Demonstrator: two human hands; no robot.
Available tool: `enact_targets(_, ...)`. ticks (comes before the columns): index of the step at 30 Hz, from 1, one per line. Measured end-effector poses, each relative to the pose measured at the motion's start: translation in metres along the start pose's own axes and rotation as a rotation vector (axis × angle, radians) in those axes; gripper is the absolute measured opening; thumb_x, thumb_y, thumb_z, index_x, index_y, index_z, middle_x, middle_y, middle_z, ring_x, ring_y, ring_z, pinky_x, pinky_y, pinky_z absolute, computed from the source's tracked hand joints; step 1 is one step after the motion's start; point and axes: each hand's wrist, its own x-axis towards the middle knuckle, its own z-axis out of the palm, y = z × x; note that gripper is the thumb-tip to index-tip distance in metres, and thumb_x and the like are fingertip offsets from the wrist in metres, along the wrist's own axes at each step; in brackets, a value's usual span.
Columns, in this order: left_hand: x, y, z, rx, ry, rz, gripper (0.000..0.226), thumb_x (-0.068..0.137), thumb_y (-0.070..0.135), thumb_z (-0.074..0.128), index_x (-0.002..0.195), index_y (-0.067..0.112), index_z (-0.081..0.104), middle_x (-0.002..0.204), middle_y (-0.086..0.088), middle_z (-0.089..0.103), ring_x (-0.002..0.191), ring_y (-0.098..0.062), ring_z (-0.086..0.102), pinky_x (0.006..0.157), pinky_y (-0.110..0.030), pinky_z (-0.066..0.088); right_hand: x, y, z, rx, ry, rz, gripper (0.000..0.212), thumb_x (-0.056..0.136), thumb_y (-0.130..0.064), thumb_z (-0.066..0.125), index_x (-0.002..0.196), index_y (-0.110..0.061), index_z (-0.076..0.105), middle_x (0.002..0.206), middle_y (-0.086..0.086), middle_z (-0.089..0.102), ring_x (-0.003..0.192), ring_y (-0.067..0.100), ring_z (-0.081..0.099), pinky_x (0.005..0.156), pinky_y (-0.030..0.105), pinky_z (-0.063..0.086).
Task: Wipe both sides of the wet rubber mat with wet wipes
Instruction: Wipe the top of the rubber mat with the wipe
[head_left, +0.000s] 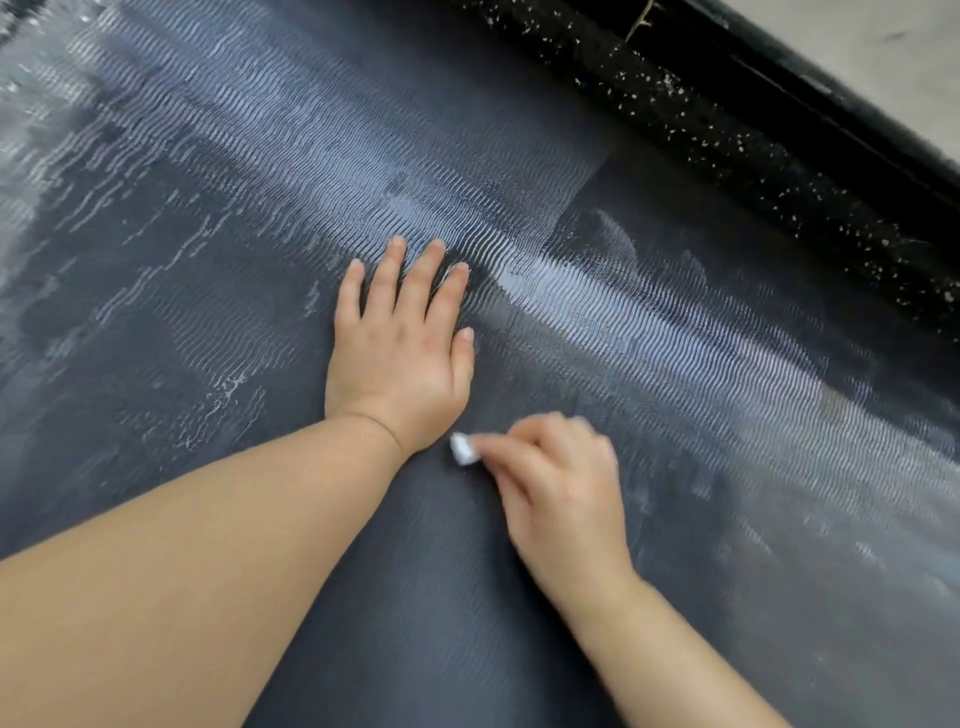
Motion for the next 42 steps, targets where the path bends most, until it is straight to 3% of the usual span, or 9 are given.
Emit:
enact_targets(6,-0.001,-0.002,0.005,0.016,0.014,0.006,0.061,0.091,0.042,0.022,0.148,0.02,0.027,0.157,-0.002,0.018,0.145,-0.026,0.009,0.116,-0.045,-0.001,0.094,0.06,-0.009,-0.068,0.183,0.297,0.024,0.09,-0.031,0.059,0.094,-0.013,0.075,0.088,0.015,0.059,0.085,0.032,0.054,0.077,0.036,0.04)
enact_targets(10,-0.001,-0.003,0.007,0.014,0.045,0.026,0.056,0.096,0.04,0.033,0.148,0.02,0.026,0.157,-0.003,0.018,0.145,-0.027,0.008,0.116,-0.046,0.0,0.089,0.054,-0.001,-0.083,0.221,0.318,0.018,0.09,-0.024,0.06,0.096,-0.016,0.075,0.091,0.01,0.057,0.087,0.026,0.055,0.069,0.027,0.036)
enact_targets(18,-0.014,-0.006,0.005,0.137,-0.068,0.079,0.06,0.098,0.046,0.02,0.152,0.02,0.008,0.16,-0.002,0.001,0.146,-0.025,-0.004,0.117,-0.045,-0.004,-0.074,-0.048,0.003,-0.005,-0.024,0.054,0.025,0.071,-0.003,0.072,0.083,-0.025,0.073,0.076,-0.001,0.06,0.06,0.026,0.054,0.052,0.027,0.048)
enact_targets(22,-0.098,-0.023,0.003,0.154,-0.172,0.119,0.06,0.096,0.046,0.014,0.152,0.024,0.002,0.16,0.001,-0.004,0.146,-0.021,-0.006,0.114,-0.041,-0.008,-0.115,-0.064,-0.011,0.152,-0.189,0.048,0.024,0.075,-0.004,0.073,0.085,-0.026,0.075,0.078,-0.004,0.059,0.065,0.018,0.056,0.056,0.026,0.05)
enact_targets(24,-0.151,-0.035,-0.002,0.149,-0.218,0.142,0.062,0.094,0.046,0.009,0.151,0.022,0.011,0.159,-0.002,0.004,0.146,-0.024,0.002,0.116,-0.042,-0.004,-0.095,-0.047,-0.026,0.226,-0.05,0.181,0.015,0.082,-0.009,0.069,0.088,-0.02,0.076,0.082,0.0,0.06,0.074,0.016,0.059,0.07,0.022,0.047)
enact_targets(27,-0.217,-0.053,-0.01,0.109,-0.193,0.185,0.059,0.092,0.039,0.023,0.138,0.011,0.046,0.147,-0.012,0.039,0.135,-0.035,0.036,0.112,-0.048,0.021,-0.04,-0.004,-0.037,0.13,0.134,0.411,0.014,0.088,-0.013,0.063,0.097,-0.013,0.073,0.095,0.009,0.063,0.09,0.021,0.059,0.075,0.014,0.034)
enact_targets(32,-0.264,-0.059,-0.015,0.111,-0.211,0.125,0.058,0.098,0.04,0.016,0.135,0.011,0.049,0.143,-0.012,0.045,0.131,-0.035,0.042,0.105,-0.046,0.024,0.004,0.024,-0.011,0.006,0.141,0.559,0.024,0.095,-0.022,0.052,0.11,-0.014,0.07,0.113,0.011,0.058,0.108,0.029,0.053,0.088,0.03,0.038)
enact_targets(38,-0.266,-0.053,-0.015,0.043,-0.201,0.08,0.056,0.088,0.035,0.03,0.133,0.011,0.052,0.142,-0.011,0.047,0.131,-0.035,0.043,0.107,-0.053,0.034,-0.11,-0.075,0.019,0.091,0.016,0.123,0.019,0.078,-0.001,0.067,0.087,-0.015,0.075,0.081,0.008,0.061,0.071,0.03,0.055,0.061,0.03,0.046)
enact_targets(42,-0.268,-0.056,-0.014,-0.066,-0.177,0.067,0.057,0.088,0.035,0.029,0.134,0.011,0.052,0.145,-0.009,0.043,0.134,-0.034,0.038,0.11,-0.051,0.026,-0.189,-0.119,0.018,0.225,-0.237,-0.103,0.028,0.073,0.001,0.065,0.087,-0.022,0.074,0.076,0.0,0.059,0.062,0.023,0.051,0.054,0.025,0.047)
